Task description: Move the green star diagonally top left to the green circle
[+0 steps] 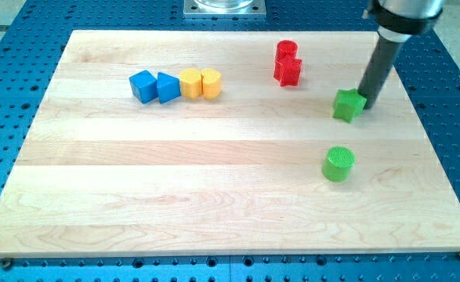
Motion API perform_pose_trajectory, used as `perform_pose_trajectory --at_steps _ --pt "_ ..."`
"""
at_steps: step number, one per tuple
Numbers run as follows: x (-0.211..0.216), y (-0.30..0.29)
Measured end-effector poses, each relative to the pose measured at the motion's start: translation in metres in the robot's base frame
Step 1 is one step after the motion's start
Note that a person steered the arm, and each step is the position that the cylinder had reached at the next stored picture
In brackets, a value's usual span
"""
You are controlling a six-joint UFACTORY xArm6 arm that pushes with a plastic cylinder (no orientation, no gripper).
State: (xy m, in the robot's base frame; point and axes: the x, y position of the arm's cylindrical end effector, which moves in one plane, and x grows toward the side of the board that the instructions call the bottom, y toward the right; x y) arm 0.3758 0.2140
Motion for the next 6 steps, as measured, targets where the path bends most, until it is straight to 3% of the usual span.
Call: perform_pose_trajectory --at_steps 2,3,4,6 --pt "-0.006 -0.028" --pt "-0.006 0.011" --pt "0.01 0.011" --pt "0.025 -0.057"
